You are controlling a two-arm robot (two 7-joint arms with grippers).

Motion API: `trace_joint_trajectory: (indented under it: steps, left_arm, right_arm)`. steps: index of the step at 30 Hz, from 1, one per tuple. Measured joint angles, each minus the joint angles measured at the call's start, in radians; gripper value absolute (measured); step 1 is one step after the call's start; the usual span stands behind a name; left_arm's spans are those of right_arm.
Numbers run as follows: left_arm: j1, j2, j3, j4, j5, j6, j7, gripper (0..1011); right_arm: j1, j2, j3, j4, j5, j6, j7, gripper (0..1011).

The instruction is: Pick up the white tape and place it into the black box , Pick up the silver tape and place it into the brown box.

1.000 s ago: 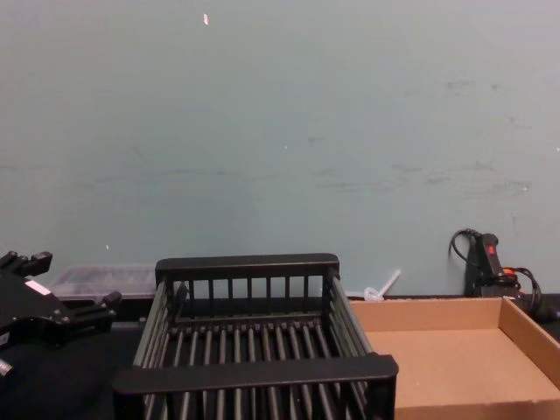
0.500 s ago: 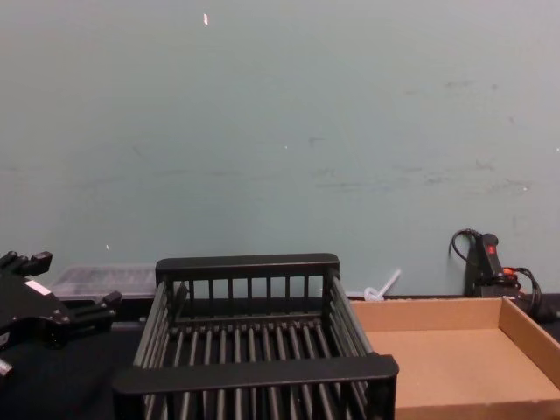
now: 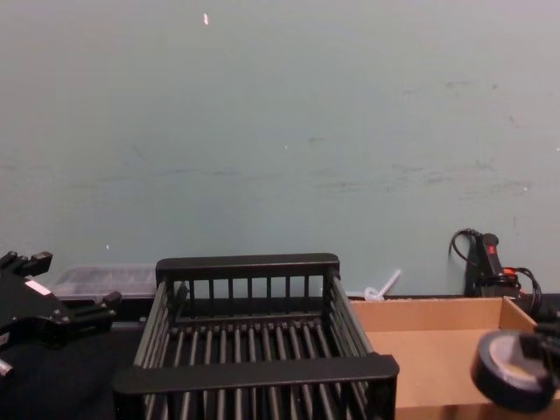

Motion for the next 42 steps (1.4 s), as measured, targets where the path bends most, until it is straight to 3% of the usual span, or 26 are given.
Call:
trace_joint_trajectory:
  steps: [24,34,42]
  left_arm:
    - [0.0,0.0,0.0,0.0,0.0,0.0,0.0,1001]
    - [0.0,0.0,0.0,0.0,0.0,0.0,0.0,1001]
    - [0.0,0.0,0.0,0.0,0.0,0.0,0.0,1001]
  right_arm:
    - [0.251,-0.145,-0.031,0.245,-0.124,-0.102,-0.049,146]
    - [0.374,-0.214,-0.058,0.416,-0.19,-0.116,-0.064,146]
    - [0.424,-0.252,-0.068,0.518,-0.222,-0.12,-0.067,146]
